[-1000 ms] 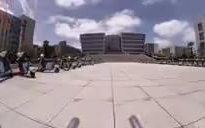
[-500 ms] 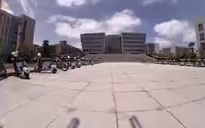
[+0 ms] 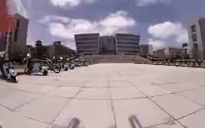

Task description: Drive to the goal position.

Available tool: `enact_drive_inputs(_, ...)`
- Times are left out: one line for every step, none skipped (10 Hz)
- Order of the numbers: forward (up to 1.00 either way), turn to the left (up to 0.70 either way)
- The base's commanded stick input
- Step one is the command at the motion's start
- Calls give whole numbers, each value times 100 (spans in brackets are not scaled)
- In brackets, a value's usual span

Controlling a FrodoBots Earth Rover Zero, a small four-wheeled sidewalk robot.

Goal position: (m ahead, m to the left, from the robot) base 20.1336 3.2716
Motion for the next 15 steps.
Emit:
enact_drive_inputs(70, 0)
enact_drive_inputs(70, 0)
enact_drive_inputs(70, 0)
enact_drive_inputs(70, 0)
enact_drive_inputs(70, 0)
enact_drive_inputs(70, 0)
enact_drive_inputs(70, 0)
enact_drive_inputs(70, 0)
enact_drive_inputs(70, 0)
enact_drive_inputs(70, 0)
enact_drive_inputs(70, 0)
enact_drive_inputs(70, 0)
enact_drive_inputs(70, 0)
enact_drive_inputs(70, 0)
enact_drive_inputs(70, 0)
